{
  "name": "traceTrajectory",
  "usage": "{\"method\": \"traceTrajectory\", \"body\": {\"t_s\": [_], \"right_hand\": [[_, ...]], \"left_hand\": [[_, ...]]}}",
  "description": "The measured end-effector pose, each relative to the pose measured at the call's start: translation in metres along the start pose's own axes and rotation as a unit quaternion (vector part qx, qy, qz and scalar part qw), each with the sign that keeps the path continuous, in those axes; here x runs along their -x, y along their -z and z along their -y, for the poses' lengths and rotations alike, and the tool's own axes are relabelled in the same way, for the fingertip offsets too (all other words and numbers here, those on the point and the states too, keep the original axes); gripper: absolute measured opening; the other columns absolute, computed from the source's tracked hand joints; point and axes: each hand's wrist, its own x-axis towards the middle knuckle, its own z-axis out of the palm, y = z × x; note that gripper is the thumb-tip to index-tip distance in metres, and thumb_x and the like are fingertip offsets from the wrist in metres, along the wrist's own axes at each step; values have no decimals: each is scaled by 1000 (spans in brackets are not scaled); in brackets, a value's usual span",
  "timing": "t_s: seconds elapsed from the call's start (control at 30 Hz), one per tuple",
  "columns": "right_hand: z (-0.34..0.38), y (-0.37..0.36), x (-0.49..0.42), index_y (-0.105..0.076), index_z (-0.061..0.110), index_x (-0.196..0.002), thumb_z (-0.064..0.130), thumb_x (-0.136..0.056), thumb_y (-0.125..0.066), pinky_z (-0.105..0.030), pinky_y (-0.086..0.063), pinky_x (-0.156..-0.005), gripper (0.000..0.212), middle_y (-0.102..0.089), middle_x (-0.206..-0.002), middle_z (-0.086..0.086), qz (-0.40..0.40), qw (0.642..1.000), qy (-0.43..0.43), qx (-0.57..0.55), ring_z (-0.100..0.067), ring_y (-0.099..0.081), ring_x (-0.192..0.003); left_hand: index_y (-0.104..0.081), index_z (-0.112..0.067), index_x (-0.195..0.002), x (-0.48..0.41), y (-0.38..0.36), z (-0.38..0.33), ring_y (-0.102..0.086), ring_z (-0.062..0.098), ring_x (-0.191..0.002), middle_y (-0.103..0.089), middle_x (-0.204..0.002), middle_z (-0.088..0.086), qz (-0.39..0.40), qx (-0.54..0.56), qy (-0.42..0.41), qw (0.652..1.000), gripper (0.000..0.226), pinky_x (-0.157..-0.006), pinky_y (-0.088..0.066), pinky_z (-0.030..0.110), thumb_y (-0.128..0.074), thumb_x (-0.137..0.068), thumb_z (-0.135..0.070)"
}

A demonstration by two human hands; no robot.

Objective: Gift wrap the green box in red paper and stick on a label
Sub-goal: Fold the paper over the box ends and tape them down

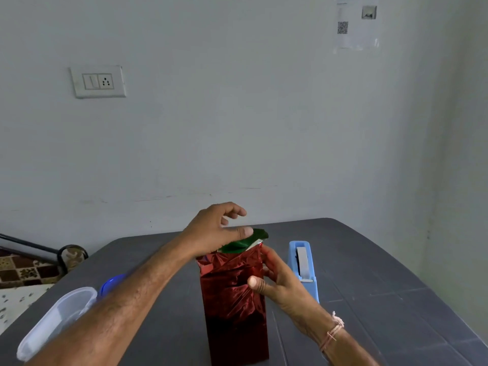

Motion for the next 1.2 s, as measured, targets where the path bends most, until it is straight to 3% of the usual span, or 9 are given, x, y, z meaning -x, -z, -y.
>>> {"method": "traceTrajectory", "body": {"t_s": [0.3,0.43,0.57,0.7,0.83,0.9,0.97,1.07,1.2], "right_hand": [[-2,0,3,-43,50,-145,31,-88,-78,-13,-53,-88,69,-60,-137,25,-4,1000,1,-1,7,-54,-127],[-4,1,4,-42,49,-147,31,-89,-79,-17,-52,-94,71,-57,-143,21,-11,1000,5,-5,2,-51,-133],[-3,-1,4,-42,48,-145,26,-88,-79,-14,-51,-92,71,-59,-139,25,-12,1000,8,-13,5,-53,-130],[-5,2,4,-42,49,-142,24,-87,-79,-16,-53,-90,71,-61,-135,28,-11,1000,4,-28,6,-54,-128],[-6,1,0,-41,49,-145,30,-85,-81,-19,-53,-93,74,-60,-139,22,-6,999,2,-42,-1,-54,-133],[-6,2,-1,-41,46,-148,32,-85,-81,-21,-53,-96,76,-59,-144,18,0,999,15,-37,-5,-53,-135],[-3,0,-1,-39,41,-151,32,-86,-79,-25,-53,-100,77,-58,-146,14,16,999,20,-32,-8,-53,-137],[5,1,3,-36,38,-154,43,-91,-73,-35,-46,-111,74,-56,-148,11,23,999,26,-33,-12,-50,-141],[55,20,-4,-50,38,-144,44,-93,-70,-31,-50,-104,55,-62,-137,13,-144,980,135,5,-8,-57,-131]], "left_hand": [[-78,-31,-86,-33,-11,-4,-67,1,-82,-73,-81,-17,25,-127,-42,991,12,-82,-58,39,-82,-83,-41],[-80,-27,-83,-45,-8,2,-66,-1,-78,-75,-78,-15,32,-45,-15,998,4,-76,-52,29,-84,-83,-27],[-77,-27,-101,-35,0,1,-64,-11,-79,-74,-93,-11,-74,39,-30,996,8,-72,-47,8,-75,-93,-26],[-59,-43,-128,10,9,23,-58,-11,-113,-64,-123,-20,-151,204,-16,967,47,-90,-44,15,-60,-89,-69],[-40,-42,-137,55,-22,99,-59,21,-118,-56,-133,-4,-145,239,56,959,118,-100,-48,49,-64,-39,-101],[-26,-36,-154,73,-38,103,-58,20,-121,-51,-146,6,-67,302,87,947,144,-110,-44,55,-83,-32,-87],[-10,-43,-156,87,-53,76,-58,6,-128,-50,-147,-6,-29,293,90,951,132,-110,-48,36,-95,-56,-56],[-17,-32,-151,88,-69,69,-61,-5,-120,-57,-138,-10,-50,288,56,955,108,-94,-51,14,-91,-73,-19],[-26,-34,-147,80,-72,75,-61,-3,-121,-59,-137,-9,-52,317,32,947,99,-91,-51,13,-90,-74,-16]]}}
